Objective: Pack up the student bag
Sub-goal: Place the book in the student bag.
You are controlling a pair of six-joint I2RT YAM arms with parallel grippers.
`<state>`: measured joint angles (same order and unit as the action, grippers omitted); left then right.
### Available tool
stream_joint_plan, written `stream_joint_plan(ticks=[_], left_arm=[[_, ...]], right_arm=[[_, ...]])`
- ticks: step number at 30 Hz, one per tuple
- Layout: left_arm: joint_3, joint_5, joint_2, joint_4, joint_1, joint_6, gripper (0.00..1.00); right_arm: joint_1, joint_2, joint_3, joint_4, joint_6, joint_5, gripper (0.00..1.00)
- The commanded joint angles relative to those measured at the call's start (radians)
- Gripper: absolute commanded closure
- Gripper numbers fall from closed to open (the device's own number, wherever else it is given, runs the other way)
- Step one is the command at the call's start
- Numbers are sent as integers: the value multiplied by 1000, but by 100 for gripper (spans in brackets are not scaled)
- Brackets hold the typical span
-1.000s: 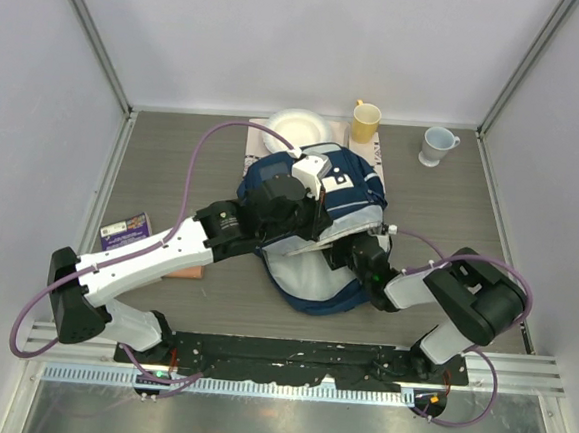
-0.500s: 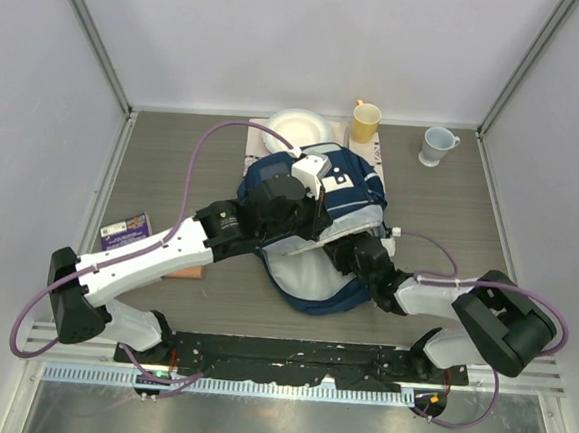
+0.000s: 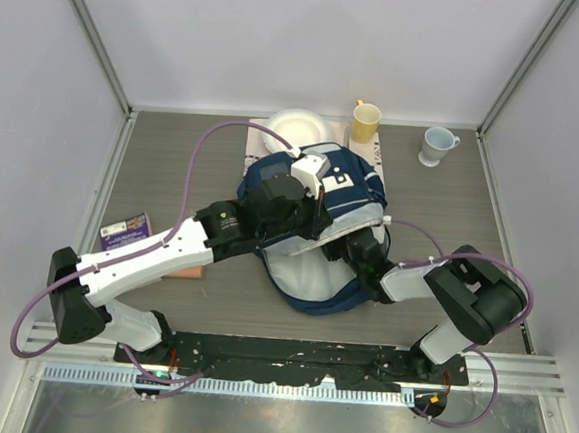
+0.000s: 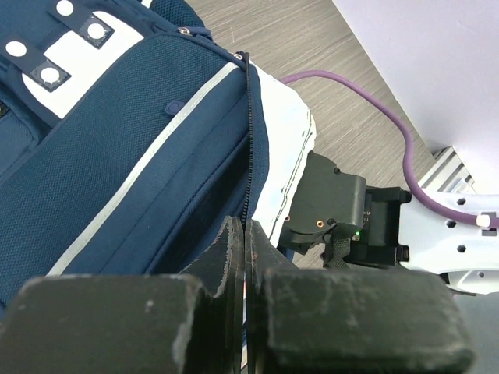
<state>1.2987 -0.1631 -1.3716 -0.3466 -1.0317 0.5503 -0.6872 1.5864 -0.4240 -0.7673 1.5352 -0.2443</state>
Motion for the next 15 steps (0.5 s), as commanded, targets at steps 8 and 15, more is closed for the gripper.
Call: stream_joint_plan(ticks=[8,15], left_arm=[[-4,-4,32,104,10,10,100],[-7,-19,32,92,18,7,100]], right_arm=[[0,-316,140,69,-102,16,21],[-20,-633,94,480,-217,31,21]])
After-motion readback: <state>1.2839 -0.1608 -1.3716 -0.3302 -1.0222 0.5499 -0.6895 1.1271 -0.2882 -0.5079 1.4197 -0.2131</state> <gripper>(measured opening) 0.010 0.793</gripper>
